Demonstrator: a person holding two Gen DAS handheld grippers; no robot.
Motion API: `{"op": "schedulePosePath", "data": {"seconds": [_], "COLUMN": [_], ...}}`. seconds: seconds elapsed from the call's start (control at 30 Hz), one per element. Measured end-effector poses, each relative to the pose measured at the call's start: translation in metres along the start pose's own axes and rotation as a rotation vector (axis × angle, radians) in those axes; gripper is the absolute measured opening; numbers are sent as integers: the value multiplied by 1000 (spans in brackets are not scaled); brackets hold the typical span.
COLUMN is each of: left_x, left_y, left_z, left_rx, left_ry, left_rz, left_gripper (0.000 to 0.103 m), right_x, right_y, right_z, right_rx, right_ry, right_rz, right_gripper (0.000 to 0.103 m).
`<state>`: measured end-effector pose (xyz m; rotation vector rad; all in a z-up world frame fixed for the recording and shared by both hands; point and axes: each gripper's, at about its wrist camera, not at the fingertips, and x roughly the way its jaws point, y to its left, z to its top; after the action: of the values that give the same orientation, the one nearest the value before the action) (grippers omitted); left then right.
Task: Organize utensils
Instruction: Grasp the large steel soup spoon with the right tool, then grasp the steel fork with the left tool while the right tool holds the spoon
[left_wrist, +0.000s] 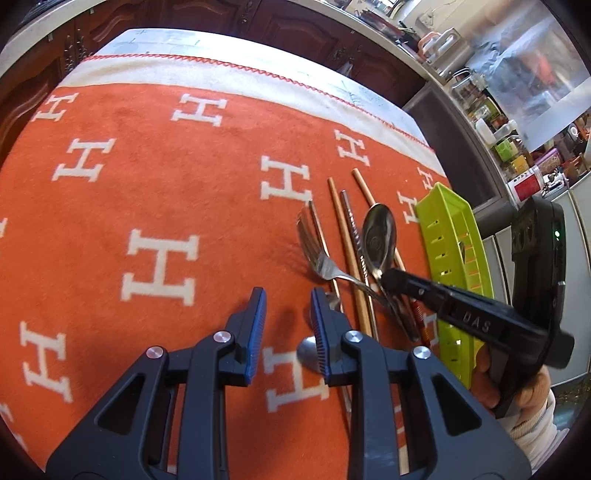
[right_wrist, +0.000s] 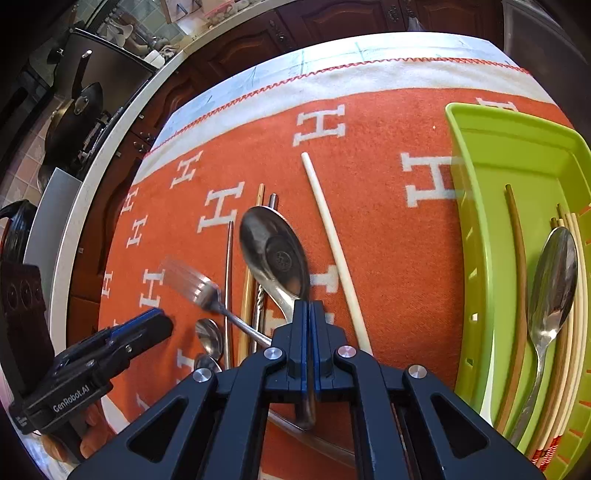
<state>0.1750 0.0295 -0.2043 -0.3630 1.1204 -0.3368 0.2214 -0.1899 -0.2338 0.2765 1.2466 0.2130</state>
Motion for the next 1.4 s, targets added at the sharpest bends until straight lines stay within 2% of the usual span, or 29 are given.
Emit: {"op": "schedulePosePath", "data": {"seconds": [0.3, 0.63, 0.77, 0.8, 0.83, 1.0, 1.13, 1.4], "left_x": [26, 50, 56, 57, 57, 49, 29, -16], "left_y": [-5, -26, -36, -38, -40, -38, -41, -56], "left_z": [7, 30, 35, 35, 35, 35, 32, 19], "left_rx": [-22, 15, 30, 32, 37, 2, 17, 27], "left_ry": [-51, -112, -139, -151, -162, -176, -215, -230], "left_rz": [-64, -40, -57, -54, -49, -94, -104, -172], "left_gripper": [21, 22, 21, 15, 4, 0, 0, 0], "right_x": [-2, -3, -2, -3, -2, -4, -10, -49], "right_y": [0, 1, 1, 1, 1, -3, -6, -10], "right_z": [-5, -7, -7, -7, -7, -6, -8, -19], "right_rx": [-20, -31, -30, -31, -29, -6, 26, 59], "right_ry": [-23, -31, -30, -29, -29, -31, -43, -114], "right_rz": [-16, -14, -12, -13, -13, 6, 31, 71], "right_gripper": [2, 2, 2, 2, 2, 1, 1, 1]}}
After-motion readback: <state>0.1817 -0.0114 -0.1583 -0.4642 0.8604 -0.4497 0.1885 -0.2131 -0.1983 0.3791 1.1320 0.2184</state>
